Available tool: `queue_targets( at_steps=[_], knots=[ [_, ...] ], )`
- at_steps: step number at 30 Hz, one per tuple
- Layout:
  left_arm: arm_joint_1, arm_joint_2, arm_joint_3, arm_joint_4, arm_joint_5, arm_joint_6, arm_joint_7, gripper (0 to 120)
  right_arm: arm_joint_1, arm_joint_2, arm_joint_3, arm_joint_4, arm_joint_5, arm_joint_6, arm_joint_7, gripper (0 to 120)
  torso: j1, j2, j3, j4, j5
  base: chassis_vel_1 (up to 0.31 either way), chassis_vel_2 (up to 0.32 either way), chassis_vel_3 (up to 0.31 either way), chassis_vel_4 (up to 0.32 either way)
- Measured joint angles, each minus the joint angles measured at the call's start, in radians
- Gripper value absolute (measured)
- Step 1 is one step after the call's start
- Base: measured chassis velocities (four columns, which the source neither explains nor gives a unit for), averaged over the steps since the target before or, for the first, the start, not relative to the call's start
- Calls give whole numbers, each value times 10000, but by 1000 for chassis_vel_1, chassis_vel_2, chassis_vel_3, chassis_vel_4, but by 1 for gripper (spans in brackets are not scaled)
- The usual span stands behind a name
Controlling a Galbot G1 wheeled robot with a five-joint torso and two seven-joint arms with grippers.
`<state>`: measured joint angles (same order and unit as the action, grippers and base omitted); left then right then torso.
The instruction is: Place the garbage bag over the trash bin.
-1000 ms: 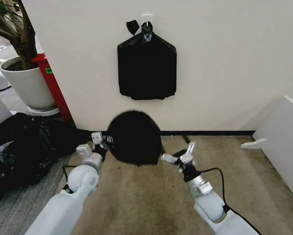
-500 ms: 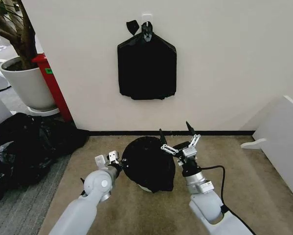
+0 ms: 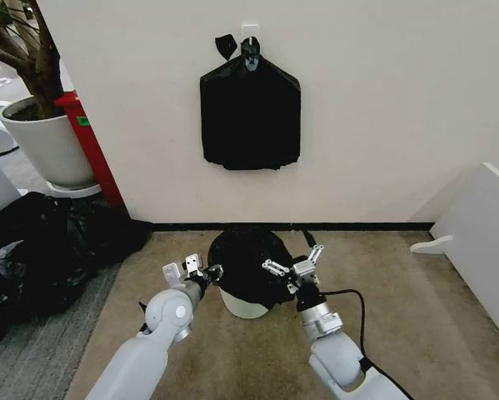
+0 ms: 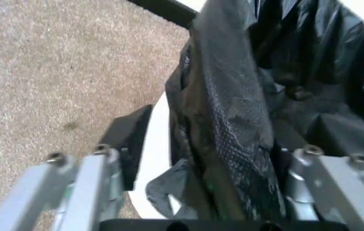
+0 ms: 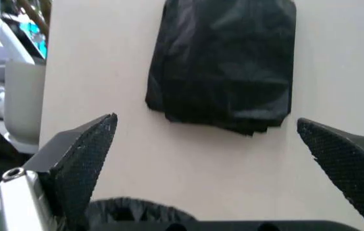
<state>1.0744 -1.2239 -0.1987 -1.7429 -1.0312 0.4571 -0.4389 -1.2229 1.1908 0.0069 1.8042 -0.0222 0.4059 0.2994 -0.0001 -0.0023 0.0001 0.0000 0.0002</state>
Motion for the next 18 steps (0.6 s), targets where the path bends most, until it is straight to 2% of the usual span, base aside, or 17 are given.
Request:
queue_targets(
  at_steps=[2,4,7,13,16,17,18],
  knots=[
    [35,19,-24,-83,5,0,1,66,10,35,-83,-51,-8,-173,110,100,0,0,0,0,0,0,0,0,0],
    [41,22,-28,-98,5,-1,1,68,10,38,-96,-54,-5,-201,129,100,0,0,0,0,0,0,0,0,0],
    [252,144,-166,-539,69,0,-6,87,24,94,-250,-105,152,-746,591,100,0,0,0,-1,0,0,0,0,0],
    [641,398,-357,-1303,316,-149,-66,99,17,118,-203,-48,452,-1087,947,100,0,0,0,-1,-1,0,0,0,0],
    [1128,587,-421,-1853,2144,-1818,515,100,22,145,23,168,627,-1187,1030,100,0,-3,0,0,0,0,0,0,0],
    [1301,616,-451,-2006,3241,-2738,901,100,46,156,158,250,712,-1245,1064,100,0,-3,0,2,0,0,0,0,0],
    [1301,616,-451,-2006,3241,-2738,901,100,46,156,158,250,712,-1245,1064,100,0,-3,0,2,0,0,0,0,0]
  ],
)
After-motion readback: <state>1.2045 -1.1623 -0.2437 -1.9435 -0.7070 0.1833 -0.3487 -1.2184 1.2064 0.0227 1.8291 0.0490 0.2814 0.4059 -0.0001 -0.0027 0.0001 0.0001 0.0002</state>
